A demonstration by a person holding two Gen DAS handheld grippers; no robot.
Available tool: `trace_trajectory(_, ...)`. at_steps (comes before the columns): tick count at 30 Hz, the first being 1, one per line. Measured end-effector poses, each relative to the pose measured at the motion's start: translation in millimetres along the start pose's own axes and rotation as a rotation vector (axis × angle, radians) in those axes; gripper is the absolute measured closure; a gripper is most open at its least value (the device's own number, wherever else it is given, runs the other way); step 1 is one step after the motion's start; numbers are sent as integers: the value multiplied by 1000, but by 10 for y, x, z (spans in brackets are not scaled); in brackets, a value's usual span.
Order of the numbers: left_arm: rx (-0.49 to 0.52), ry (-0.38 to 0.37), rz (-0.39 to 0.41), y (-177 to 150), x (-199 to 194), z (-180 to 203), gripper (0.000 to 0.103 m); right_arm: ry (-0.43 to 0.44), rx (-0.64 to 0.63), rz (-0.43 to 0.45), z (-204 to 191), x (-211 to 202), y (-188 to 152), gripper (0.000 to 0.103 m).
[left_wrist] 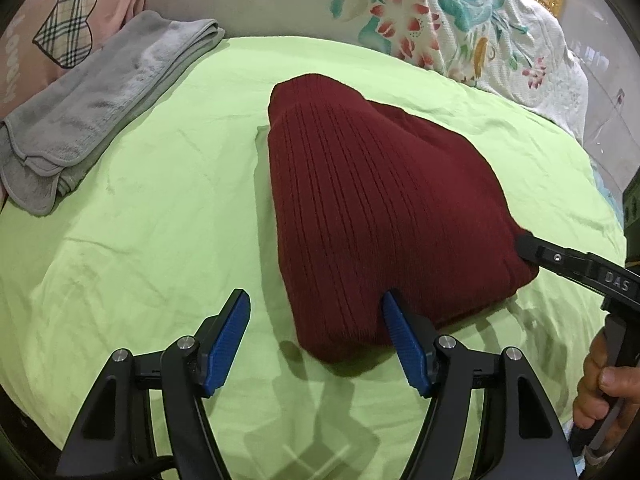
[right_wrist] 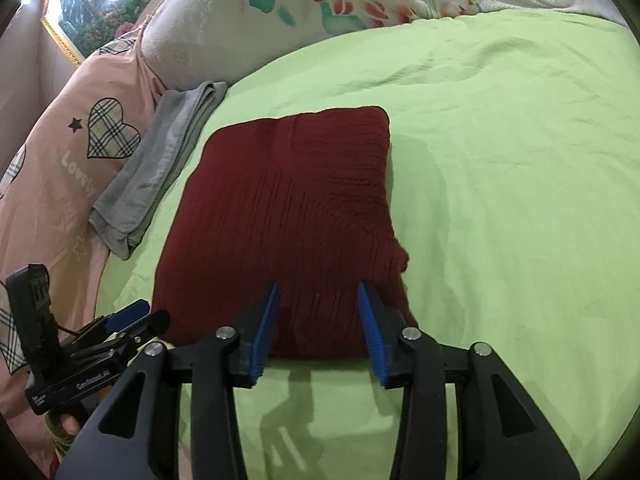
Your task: Fold large clothes
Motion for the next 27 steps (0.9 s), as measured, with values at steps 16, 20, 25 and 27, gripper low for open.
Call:
trace_trajectory(16,-73,-77,47,202,-139,-90,36,0,128,23,414,379,580,43)
trace_trajectory(20,-46,-45,-3,230,67,-66,37,34,132,-14,402,575,609,95)
trace_trajectory(25,8,-16,-8,206,217,-28,30,-45,74,-8,318,585,551,95)
trace_trajectory(27,-1,-24,-11,202,235,-51,29,-49,90,-23,362,631,543,92)
Point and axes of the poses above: each gripper's, at about its wrist camera, not at the fingertips, and x roughly the way its jaws point, z to its right, y to its top, the point moved 4 cm from there along x, roughly the way its jaws point, and after that the axes turned 2 degrees about -y, right-handed, at the moved point
